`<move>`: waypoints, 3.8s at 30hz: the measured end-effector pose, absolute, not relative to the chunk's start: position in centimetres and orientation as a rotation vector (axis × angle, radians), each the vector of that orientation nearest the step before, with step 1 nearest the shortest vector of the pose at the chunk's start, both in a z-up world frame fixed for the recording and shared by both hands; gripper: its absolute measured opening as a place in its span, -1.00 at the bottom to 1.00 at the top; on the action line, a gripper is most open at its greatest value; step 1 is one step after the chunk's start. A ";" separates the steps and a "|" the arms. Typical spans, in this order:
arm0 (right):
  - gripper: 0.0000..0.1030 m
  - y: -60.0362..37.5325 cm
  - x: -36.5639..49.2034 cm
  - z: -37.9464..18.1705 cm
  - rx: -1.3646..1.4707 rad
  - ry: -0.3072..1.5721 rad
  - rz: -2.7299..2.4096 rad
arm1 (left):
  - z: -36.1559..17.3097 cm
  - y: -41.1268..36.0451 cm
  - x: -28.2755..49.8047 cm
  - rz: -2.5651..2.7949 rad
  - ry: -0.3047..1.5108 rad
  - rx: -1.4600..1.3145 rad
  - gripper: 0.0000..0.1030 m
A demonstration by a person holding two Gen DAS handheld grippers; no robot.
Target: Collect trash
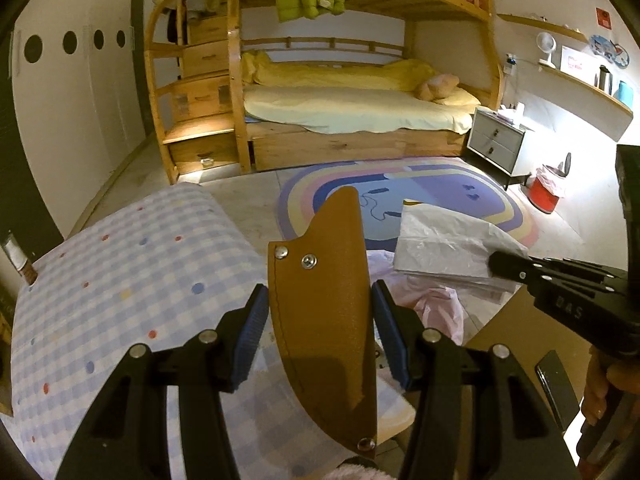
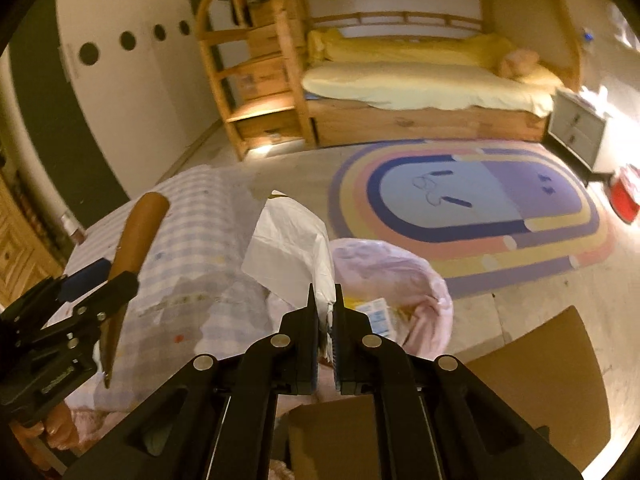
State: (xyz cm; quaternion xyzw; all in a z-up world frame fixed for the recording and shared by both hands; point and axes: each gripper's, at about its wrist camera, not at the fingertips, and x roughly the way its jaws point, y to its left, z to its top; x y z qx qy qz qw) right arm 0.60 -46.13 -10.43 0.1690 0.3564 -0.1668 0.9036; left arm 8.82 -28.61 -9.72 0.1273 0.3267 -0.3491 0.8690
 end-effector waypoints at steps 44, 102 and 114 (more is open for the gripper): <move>0.69 -45.7 -2.9 -6.0 0.363 0.673 -0.268 | -5.7 -23.7 8.6 -0.578 0.661 0.245 0.86; 0.82 -25.3 -4.1 5.1 0.082 0.648 0.133 | 1.4 2.2 -0.5 -0.089 0.742 0.045 0.86; 0.82 -25.3 -4.0 5.1 0.082 0.647 0.134 | 1.1 2.1 -0.6 -0.093 0.740 0.046 0.86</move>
